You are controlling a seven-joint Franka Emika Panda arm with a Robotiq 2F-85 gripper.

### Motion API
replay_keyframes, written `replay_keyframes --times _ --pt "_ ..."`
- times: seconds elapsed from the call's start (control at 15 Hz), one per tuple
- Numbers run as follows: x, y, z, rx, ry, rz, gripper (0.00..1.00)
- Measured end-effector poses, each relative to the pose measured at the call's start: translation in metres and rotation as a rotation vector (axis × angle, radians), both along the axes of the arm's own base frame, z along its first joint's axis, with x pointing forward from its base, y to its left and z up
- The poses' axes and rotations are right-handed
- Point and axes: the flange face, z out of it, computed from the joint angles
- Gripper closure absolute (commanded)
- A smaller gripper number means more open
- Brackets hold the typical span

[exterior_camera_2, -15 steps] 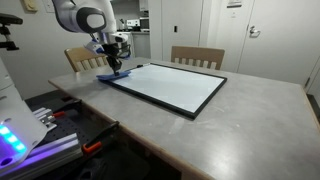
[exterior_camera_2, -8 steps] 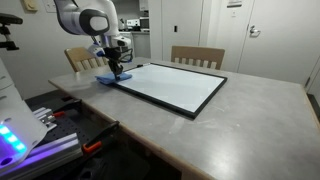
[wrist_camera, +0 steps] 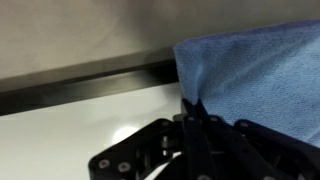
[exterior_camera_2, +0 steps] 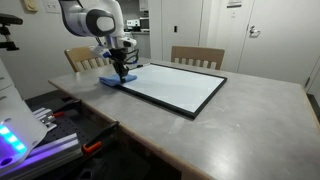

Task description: Wipe the whiteboard using the blue towel

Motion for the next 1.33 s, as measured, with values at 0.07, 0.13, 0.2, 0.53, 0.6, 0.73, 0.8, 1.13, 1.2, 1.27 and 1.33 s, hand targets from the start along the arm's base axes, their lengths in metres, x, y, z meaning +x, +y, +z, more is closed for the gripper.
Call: replay_keyframes --times 0.07,0.13,0.2,0.53,0.6,0.73,0.8,1.13,1.2,1.27,1.33 --pt "0.001 -0.003 0.000 -0.002 -0.001 -0.002 0.99" --pt "0.002 -0.007 0.000 -0.006 -0.002 -0.002 0.99" --pt "0.003 -0.012 0.000 -0.012 -0.004 -0.004 0.99" --pt "0.011 -0.046 0.003 -0.043 -0.014 -0.027 0.99" --pt "0.012 -0.053 0.004 -0.047 -0.016 -0.034 0.99" --pt "0.016 -0.065 0.007 -0.053 -0.020 -0.039 0.99" --pt "0.017 -0.071 0.011 -0.056 -0.025 -0.039 0.99" --pt "0.026 -0.095 0.027 -0.060 -0.033 -0.014 0.99" --pt "0.028 -0.100 0.031 -0.059 -0.034 0.000 0.99" --pt "0.030 -0.105 0.033 -0.058 -0.034 0.017 0.99" --pt "0.031 -0.110 0.035 -0.057 -0.031 0.034 0.99"
